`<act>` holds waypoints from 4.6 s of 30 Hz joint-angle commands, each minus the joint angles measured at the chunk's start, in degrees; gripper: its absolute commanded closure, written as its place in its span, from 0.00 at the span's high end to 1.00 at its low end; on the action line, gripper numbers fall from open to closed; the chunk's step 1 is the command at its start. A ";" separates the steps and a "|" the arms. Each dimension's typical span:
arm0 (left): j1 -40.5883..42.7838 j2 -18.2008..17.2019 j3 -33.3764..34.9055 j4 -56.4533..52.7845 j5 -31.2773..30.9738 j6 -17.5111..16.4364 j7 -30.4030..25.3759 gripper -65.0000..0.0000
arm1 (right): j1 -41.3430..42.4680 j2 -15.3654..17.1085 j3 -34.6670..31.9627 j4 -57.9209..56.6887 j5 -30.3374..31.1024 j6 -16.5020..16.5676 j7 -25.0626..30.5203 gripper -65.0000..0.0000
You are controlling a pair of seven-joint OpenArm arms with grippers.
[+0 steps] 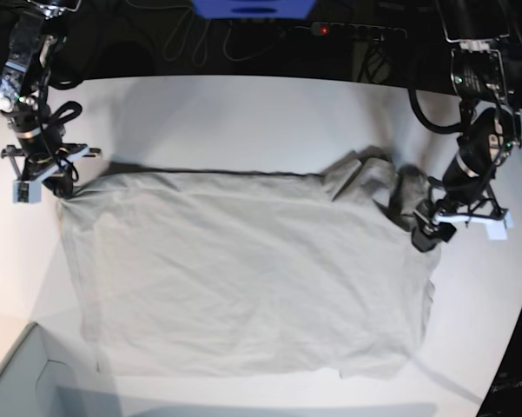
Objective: Layout the t-shirt on the table in an organized manner, then fold the t-shirt properly
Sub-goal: 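Release the flattened shirt and regrasp its edge with both grippers, then pull the shirt edge with both grippers to reposition it, then grasp the shirt with both grippers and lift it to fold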
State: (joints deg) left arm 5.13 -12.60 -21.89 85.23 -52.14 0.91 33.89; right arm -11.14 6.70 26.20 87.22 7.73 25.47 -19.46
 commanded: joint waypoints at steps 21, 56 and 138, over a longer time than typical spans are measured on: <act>16.63 6.75 -5.23 6.68 -0.92 -0.86 1.06 0.71 | 2.65 1.96 5.58 1.09 0.76 -0.29 -0.98 0.32; -14.22 0.42 13.85 -23.56 -0.30 -0.16 -14.59 0.00 | 5.11 0.99 -21.49 -16.93 0.67 -0.46 -0.89 0.00; 8.11 -6.26 17.10 -9.76 1.90 -0.25 -14.50 0.00 | 37.03 -7.97 -46.28 -47.53 0.67 -0.64 11.77 0.00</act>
State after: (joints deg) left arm 13.43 -18.09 -4.38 74.61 -50.13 0.36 19.81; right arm 24.49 -0.97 -20.12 38.72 7.79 24.62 -9.10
